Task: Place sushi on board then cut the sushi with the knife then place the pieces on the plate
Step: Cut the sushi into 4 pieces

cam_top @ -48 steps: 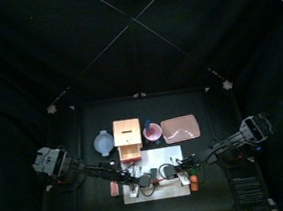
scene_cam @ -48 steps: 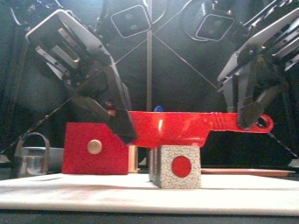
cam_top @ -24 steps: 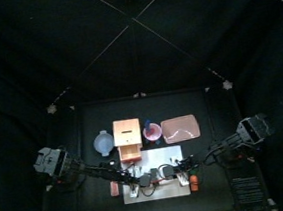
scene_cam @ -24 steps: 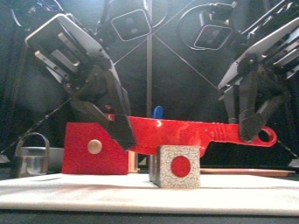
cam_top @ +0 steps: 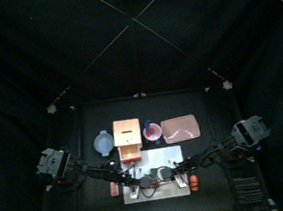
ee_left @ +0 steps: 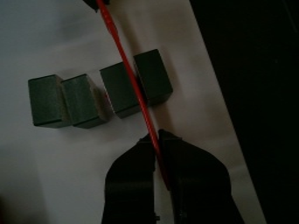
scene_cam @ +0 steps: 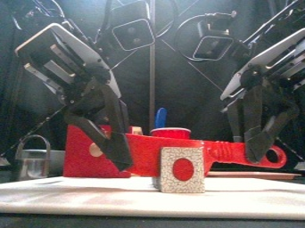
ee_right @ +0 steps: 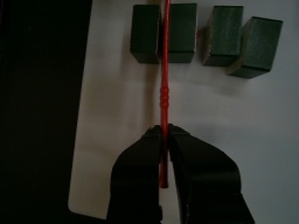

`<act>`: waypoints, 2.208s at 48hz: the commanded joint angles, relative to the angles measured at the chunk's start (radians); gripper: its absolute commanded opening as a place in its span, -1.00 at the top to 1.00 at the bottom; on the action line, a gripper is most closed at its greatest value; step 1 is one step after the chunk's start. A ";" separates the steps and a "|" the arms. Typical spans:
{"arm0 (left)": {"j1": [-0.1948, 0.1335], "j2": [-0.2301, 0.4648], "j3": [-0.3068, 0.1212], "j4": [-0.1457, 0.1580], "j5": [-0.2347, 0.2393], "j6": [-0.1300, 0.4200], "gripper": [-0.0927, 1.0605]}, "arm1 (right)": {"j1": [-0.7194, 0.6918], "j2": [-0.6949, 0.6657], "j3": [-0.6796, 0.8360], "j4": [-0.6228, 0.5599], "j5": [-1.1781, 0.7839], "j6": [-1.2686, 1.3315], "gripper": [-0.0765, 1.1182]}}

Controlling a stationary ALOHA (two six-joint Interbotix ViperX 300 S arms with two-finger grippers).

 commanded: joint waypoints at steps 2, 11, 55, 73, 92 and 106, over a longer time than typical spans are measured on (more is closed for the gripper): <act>-0.015 -0.015 -0.040 -0.003 -0.018 0.005 0.16 | 0.000 -0.009 -0.034 0.012 -0.018 -0.003 0.22; -0.012 -0.037 -0.040 -0.003 -0.014 0.006 0.16 | 0.000 -0.035 -0.035 0.017 0.008 -0.003 0.22; 0.006 -0.055 -0.014 -0.005 -0.032 0.005 0.13 | 0.000 -0.043 -0.034 0.006 0.035 -0.005 0.22; -0.026 -0.006 -0.017 -0.063 -0.051 0.005 0.14 | 0.009 -0.003 -0.037 0.031 -0.003 -0.005 0.22; -0.034 0.003 -0.008 -0.074 -0.064 0.005 0.14 | 0.021 0.003 -0.044 0.038 0.000 -0.003 0.22; -0.034 0.021 -0.005 -0.077 -0.064 0.005 0.14 | 0.023 0.034 -0.044 0.041 0.003 -0.003 0.22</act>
